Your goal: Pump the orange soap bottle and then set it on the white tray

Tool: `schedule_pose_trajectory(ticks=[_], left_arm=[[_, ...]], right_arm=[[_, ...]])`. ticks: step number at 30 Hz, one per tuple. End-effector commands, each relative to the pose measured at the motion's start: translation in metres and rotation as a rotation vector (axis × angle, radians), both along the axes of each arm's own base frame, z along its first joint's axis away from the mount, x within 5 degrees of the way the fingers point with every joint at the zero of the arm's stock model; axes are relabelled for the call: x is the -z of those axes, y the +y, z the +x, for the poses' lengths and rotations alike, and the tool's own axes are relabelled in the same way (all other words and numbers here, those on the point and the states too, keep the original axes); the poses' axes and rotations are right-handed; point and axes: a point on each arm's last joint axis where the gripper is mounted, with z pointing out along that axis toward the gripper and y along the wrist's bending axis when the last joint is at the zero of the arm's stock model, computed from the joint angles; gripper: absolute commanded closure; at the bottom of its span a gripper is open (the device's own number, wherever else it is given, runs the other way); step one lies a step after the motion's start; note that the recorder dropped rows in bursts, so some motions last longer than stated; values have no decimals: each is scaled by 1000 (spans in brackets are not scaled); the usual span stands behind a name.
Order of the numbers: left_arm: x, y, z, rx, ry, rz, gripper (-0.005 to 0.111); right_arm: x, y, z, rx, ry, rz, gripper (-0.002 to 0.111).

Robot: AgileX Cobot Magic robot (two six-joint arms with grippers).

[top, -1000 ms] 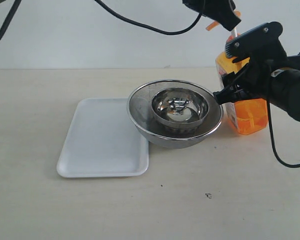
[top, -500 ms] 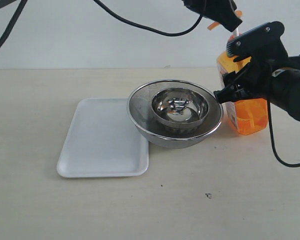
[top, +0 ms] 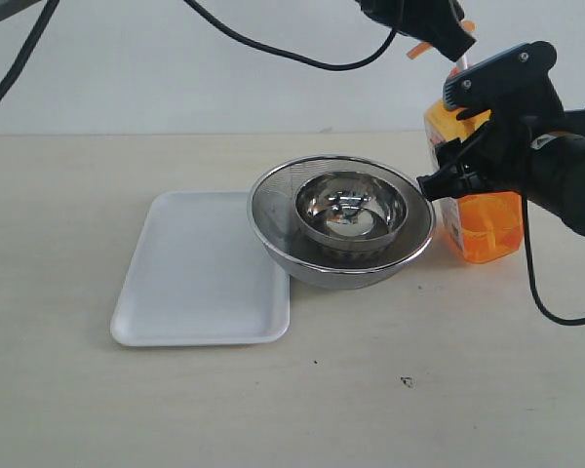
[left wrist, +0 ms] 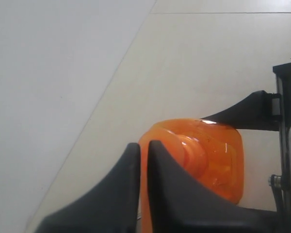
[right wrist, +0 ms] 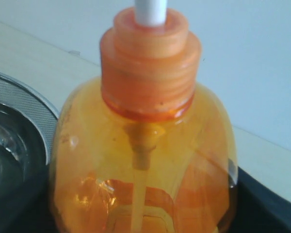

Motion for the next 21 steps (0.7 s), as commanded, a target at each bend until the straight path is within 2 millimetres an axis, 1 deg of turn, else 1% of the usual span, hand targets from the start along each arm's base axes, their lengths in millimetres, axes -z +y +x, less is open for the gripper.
schedule_pose_trajectory(ticks=[1, 12, 21], left_arm=[[27, -3, -1, 24, 101, 78, 102], [42, -6, 1, 34, 142, 113, 102], [42, -6, 1, 34, 145, 109, 102]], right_arm=[[-3, 2, 1, -17, -13, -12, 108], [-3, 2, 1, -17, -13, -12, 108], [-3, 2, 1, -17, -13, -12, 108]])
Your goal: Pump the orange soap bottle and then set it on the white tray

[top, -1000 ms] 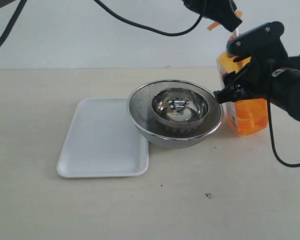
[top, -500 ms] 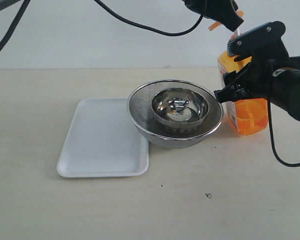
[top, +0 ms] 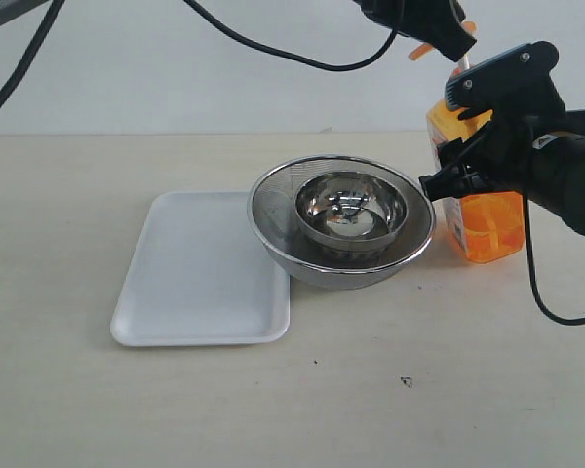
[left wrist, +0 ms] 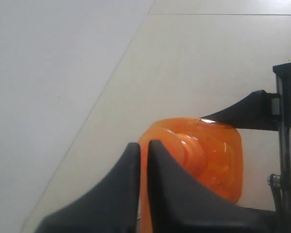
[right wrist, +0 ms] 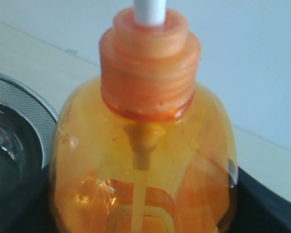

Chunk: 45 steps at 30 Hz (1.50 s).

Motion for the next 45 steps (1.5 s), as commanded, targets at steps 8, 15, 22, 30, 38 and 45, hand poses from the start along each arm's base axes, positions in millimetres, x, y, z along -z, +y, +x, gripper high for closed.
schedule_pose_trajectory(ticks=[8, 15, 22, 30, 38, 45], left_arm=[[38, -4, -1, 34, 130, 110, 102], [38, -4, -1, 34, 130, 110, 102], [38, -5, -1, 33, 129, 108, 102], [-8, 5, -9, 12, 15, 31, 102], [-100, 40, -53, 30, -96, -64, 102], [-150, 87, -94, -20, -141, 60, 102]], right_arm=[[-3, 2, 1, -23, -11, -12, 108], [-3, 2, 1, -23, -11, -12, 108], [-3, 2, 1, -23, -11, -12, 108], [-3, 2, 1, -23, -11, -12, 108], [-3, 2, 1, -23, -11, -12, 108], [-6, 3, 3, -19, -28, -9, 108]])
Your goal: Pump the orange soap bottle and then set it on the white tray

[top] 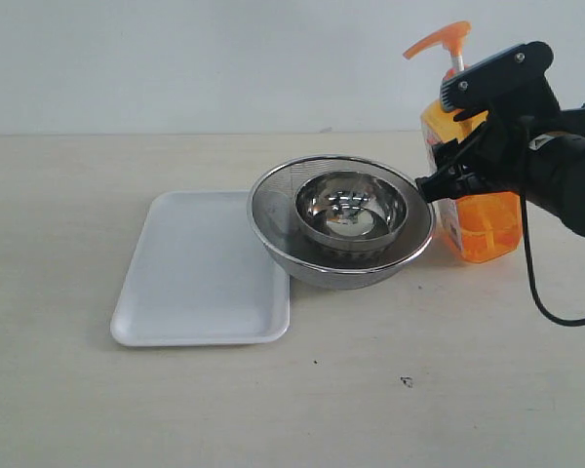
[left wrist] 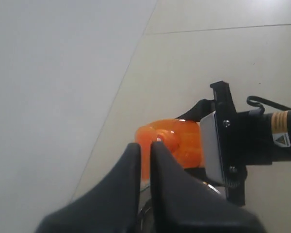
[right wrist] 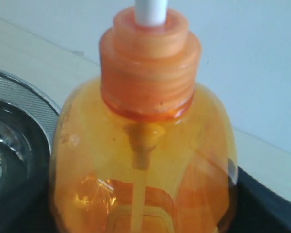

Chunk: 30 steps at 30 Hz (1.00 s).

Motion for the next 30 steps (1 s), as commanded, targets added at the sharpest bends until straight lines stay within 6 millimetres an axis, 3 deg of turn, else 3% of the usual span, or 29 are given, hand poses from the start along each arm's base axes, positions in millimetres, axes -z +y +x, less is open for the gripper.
schedule_pose_trajectory(ticks=[1, 5, 8, 14, 22, 25, 30], left_arm=[[-32, 32, -20, -111, -57, 38, 102], [-55, 61, -36, -246, -93, 67, 102], [-72, 84, -53, -323, -115, 84, 102], [-95, 118, -77, -458, -152, 42, 102], [-83, 144, -92, -577, -128, 77, 102], [-71, 155, -100, -633, -96, 93, 102], [-58, 175, -122, -692, -88, 12, 102]], right_arm=[[-7, 1, 3, -3, -30, 1, 108], [-14, 2, 7, -2, -67, -9, 108], [-21, 2, 8, -40, -97, -125, 108], [-56, -6, 1, 19, -181, -142, 108], [-119, -5, -21, -49, -252, 43, 108], [-137, 8, -28, -122, -247, 122, 108], [-154, 47, -43, -246, -284, 197, 108]])
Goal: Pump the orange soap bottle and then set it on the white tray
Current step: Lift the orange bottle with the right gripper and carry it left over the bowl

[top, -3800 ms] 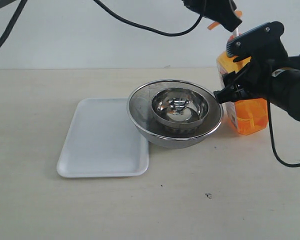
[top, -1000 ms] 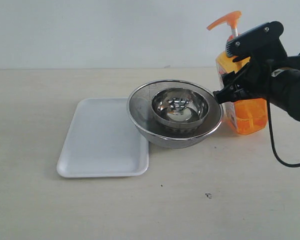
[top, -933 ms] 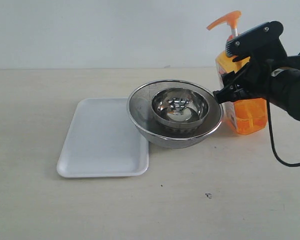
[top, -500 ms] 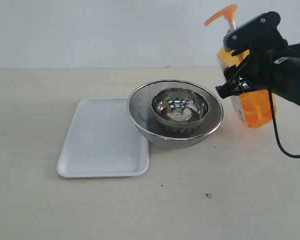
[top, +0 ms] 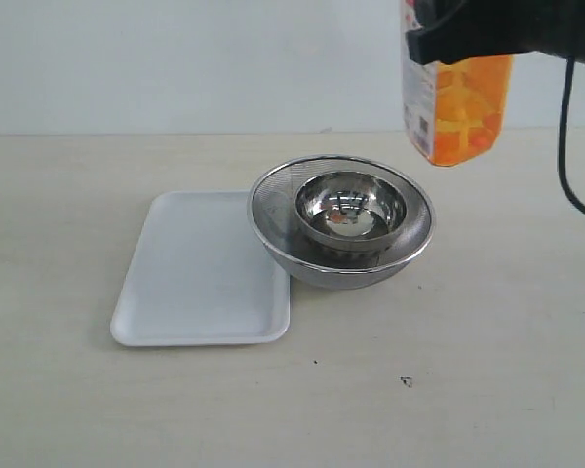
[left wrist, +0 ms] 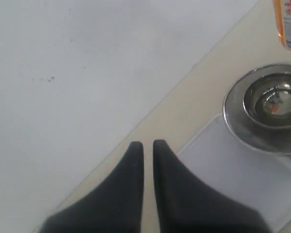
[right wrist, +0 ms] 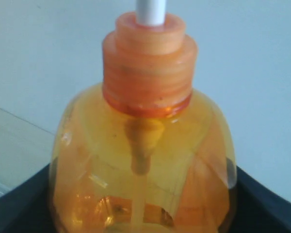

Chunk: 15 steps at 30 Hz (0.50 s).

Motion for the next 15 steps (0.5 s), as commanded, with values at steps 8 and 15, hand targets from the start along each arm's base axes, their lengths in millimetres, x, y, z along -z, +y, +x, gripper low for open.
schedule_pose_trajectory(ticks=[8, 15], left_arm=[[43, 54, -46, -234, -173, -285, 102], [94, 67, -57, -314, -185, -417, 102]], right_arm=[[-27, 83, -35, -191, -182, 345, 108], [-4, 143, -22, -309, -80, 448, 108]])
